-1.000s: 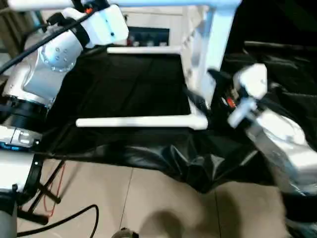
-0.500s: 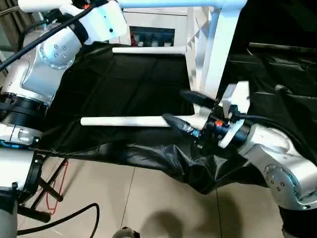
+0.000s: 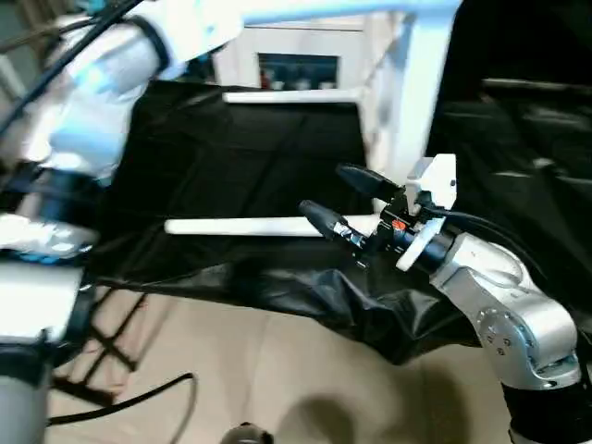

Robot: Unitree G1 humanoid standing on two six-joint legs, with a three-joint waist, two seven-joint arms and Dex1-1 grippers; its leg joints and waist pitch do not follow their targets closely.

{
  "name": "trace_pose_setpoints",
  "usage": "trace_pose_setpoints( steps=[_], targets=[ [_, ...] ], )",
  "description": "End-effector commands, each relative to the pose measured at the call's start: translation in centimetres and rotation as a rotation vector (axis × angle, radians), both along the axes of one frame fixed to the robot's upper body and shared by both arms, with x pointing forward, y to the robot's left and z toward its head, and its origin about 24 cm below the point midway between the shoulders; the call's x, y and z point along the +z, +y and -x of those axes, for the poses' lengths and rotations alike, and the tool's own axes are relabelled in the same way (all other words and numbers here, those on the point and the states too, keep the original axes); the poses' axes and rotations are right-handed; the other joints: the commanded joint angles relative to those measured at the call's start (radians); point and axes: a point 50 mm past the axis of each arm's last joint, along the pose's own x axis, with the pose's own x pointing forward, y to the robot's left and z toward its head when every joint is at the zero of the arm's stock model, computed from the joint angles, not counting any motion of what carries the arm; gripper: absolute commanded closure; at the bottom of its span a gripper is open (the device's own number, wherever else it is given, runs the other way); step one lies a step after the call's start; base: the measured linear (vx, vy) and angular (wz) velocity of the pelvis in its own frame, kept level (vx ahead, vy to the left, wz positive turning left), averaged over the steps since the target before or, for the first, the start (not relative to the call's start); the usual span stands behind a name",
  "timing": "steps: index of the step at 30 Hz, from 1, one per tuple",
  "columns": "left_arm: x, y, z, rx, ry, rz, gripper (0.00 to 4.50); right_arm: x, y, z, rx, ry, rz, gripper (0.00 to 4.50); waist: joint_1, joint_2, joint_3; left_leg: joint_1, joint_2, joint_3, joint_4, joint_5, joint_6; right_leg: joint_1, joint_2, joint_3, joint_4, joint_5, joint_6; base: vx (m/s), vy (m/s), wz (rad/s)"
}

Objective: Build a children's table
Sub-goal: Flip table

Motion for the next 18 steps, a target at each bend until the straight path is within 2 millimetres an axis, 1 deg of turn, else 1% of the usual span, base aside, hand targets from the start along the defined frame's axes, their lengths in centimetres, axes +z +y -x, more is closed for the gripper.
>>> trace_pose_setpoints(
  steps=[1,2,6,7,8,9,11,12,13,15,16,17,18],
  targets=[
    [-0.9,1.9,-0.9,0.043,0.099,0.353,2.48,0.1,-0.4,-0.3,-0.028,-0.015,0.005,0.0,-0.002,-0.031,-0.056,0.036,0.051,-0.037,-0.069,-0.204,-0.02,0.013,-0.067,0.028,-0.086,-0.145,-0.156,0.0,0.0,0.0],
    [-0.8,2.1,-0.9,0.056,0.093,0.371,2.48,0.2,-0.5,-0.4,-0.037,-0.018,0.005,0.0,-0.002,-0.031,-0.058,0.034,0.049,-0.037,-0.066,-0.187,-0.011,0.016,-0.067,0.027,-0.086,-0.131,-0.156,0.0,0.0,0.0],
    [-0.1,2.4,-0.9,0.066,0.048,0.449,2.48,0.1,-0.9,-0.8,-0.087,-0.023,0.013,0.0,-0.003,-0.028,-0.062,0.031,0.047,-0.035,-0.062,-0.152,0.008,0.015,-0.064,0.024,-0.083,-0.091,-0.165,0.0,0.0,0.0],
    [0.1,2.6,-0.7,0.069,0.02,0.486,2.48,-0.2,-1.3,-1.2,-0.147,0.0,0.022,0.0,-0.003,-0.029,-0.062,0.031,0.046,-0.035,-0.061,-0.145,0.013,0.016,-0.062,0.023,-0.081,-0.083,-0.167,0.0,0.0,0.0],
    [0.2,2.6,-0.7,0.072,0.01,0.502,2.48,-0.5,-1.5,-1.4,-0.181,0.015,0.027,0.0,-0.004,-0.027,-0.063,0.031,0.047,-0.034,-0.06,-0.131,0.017,0.014,-0.061,0.023,-0.08,-0.068,-0.17,0.0,0.0,0.0],
    [0.3,2.7,-0.6,0.075,-0.003,0.519,2.48,-0.9,-2.0,-1.8,-0.235,0.04,0.035,0.0,-0.004,-0.029,-0.064,0.032,0.047,-0.033,-0.06,-0.129,0.019,0.013,-0.06,0.023,-0.08,-0.064,-0.172,0.0,0.0,0.0],
    [0.2,2.9,-0.5,0.084,-0.025,0.559,2.48,-1.8,-3.2,-2.7,-0.364,0.113,0.032,0.0,-0.007,-0.025,-0.065,0.034,0.046,-0.033,-0.061,-0.136,0.012,0.011,-0.059,0.021,-0.079,-0.067,-0.186,0.0,0.0,0.0],
    [0.1,3.0,-0.4,0.088,-0.03,0.568,2.48,-2.4,-3.8,-3.0,-0.427,0.153,0.034,0.0,-0.008,-0.031,-0.065,0.034,0.046,-0.032,-0.061,-0.133,0.013,0.011,-0.058,0.021,-0.079,-0.063,-0.189,0.0,0.0,0.0],
    [-0.1,3.1,-0.3,0.089,-0.037,0.579,2.48,-3.0,-4.4,-3.2,-0.484,0.196,0.037,0.0,-0.007,-0.029,-0.066,0.035,0.046,-0.031,-0.059,-0.128,0.016,0.012,-0.059,0.021,-0.079,-0.059,-0.192,0.0,0.0,0.0],
    [-0.4,3.1,-0.1,0.084,-0.041,0.582,2.48,-3.6,-5.0,-3.3,-0.544,0.229,0.026,0.0,-0.005,-0.03,-0.068,0.033,0.047,-0.031,-0.059,-0.117,0.019,0.012,-0.06,0.022,-0.077,-0.041,-0.189,0.0,0.0,0.0],
    [-0.6,3.1,0.0,0.08,-0.041,0.58,2.48,-3.8,-5.2,-3.3,-0.561,0.249,0.0,0.0,-0.006,-0.03,-0.065,0.033,0.046,-0.03,-0.059,-0.128,0.021,0.01,-0.057,0.02,-0.078,-0.047,-0.183,0.0,0.0,0.0],
    [-0.7,3.1,0.0,0.079,-0.042,0.583,2.48,-3.9,-5.3,-3.4,-0.576,0.269,-0.038,0.0,-0.006,-0.032,-0.068,0.032,0.047,-0.03,-0.058,-0.123,0.025,0.011,-0.059,0.022,-0.076,-0.037,-0.177,0.0,0.0,0.0],
    [-0.8,3.1,0.0,0.078,-0.042,0.583,2.48,-4.0,-5.3,-3.4,-0.577,0.274,-0.05,0.0,-0.006,-0.031,-0.069,0.031,0.047,-0.031,-0.058,-0.118,0.028,0.01,-0.06,0.021,-0.074,-0.028,-0.176,0.0,0.0,0.0]
  ],
)
